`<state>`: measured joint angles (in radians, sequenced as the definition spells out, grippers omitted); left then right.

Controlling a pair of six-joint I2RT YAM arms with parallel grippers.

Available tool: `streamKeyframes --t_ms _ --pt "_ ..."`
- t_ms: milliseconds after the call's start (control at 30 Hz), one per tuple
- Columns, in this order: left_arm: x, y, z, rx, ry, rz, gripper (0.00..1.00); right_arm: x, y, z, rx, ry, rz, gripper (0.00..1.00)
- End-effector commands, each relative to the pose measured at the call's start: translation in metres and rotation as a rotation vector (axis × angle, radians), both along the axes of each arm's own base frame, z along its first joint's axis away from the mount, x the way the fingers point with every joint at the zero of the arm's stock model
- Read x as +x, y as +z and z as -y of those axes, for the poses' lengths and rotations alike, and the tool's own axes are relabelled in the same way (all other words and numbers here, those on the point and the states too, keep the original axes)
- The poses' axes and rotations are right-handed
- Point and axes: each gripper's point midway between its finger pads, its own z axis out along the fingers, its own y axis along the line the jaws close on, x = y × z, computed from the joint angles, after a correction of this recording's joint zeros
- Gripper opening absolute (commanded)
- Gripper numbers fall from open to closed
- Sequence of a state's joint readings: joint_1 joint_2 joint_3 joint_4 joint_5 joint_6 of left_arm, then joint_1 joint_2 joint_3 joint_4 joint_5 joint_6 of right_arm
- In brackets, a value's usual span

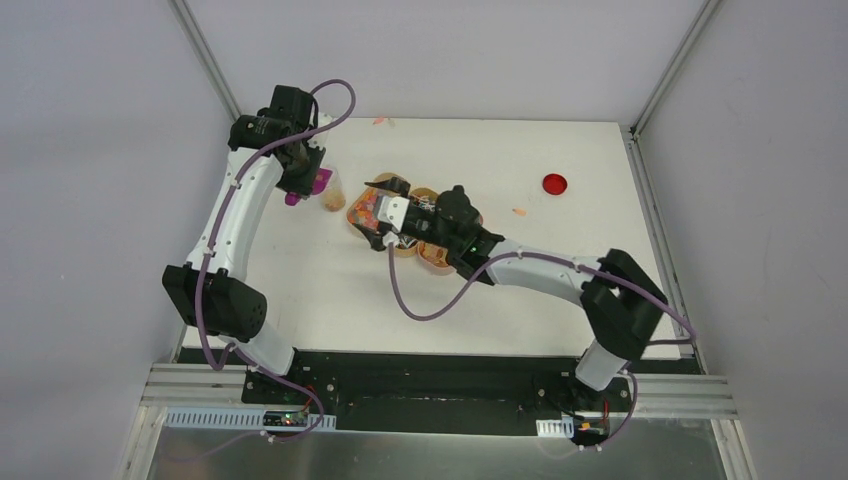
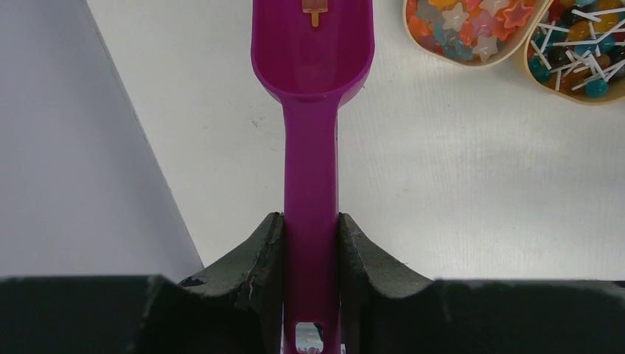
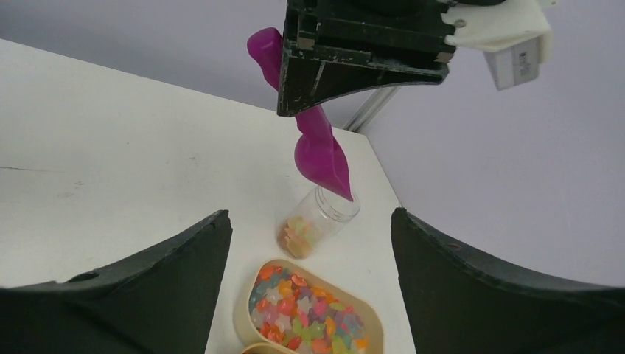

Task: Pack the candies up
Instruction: Place the fake candies in the packing bottle.

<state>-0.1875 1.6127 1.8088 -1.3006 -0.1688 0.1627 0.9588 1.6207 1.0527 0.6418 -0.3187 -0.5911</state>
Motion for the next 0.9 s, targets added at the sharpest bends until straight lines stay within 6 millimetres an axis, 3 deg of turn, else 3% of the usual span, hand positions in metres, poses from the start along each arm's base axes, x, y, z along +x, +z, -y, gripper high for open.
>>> streamKeyframes --t_ms 0,133,333,867 --pt "-0.001 0.026 0.0 -0.051 0.018 0.127 0.0 0.017 0.012 -0.037 0.02 0.064 0.109 0.81" --pt "0.0 0.019 -0.003 -0.043 0.009 0.124 0.0 0.041 0.001 -0.074 0.032 0.084 0.099 0.8" --pt "-0.001 0.011 -0.001 -0.06 0.009 0.11 0.0 0.057 -0.015 -0.109 0.045 0.128 0.077 0.73" --pt "-0.003 0.01 -0.001 -0.072 -0.006 0.128 0.0 0.091 -0.041 -0.144 0.032 0.094 0.042 0.59"
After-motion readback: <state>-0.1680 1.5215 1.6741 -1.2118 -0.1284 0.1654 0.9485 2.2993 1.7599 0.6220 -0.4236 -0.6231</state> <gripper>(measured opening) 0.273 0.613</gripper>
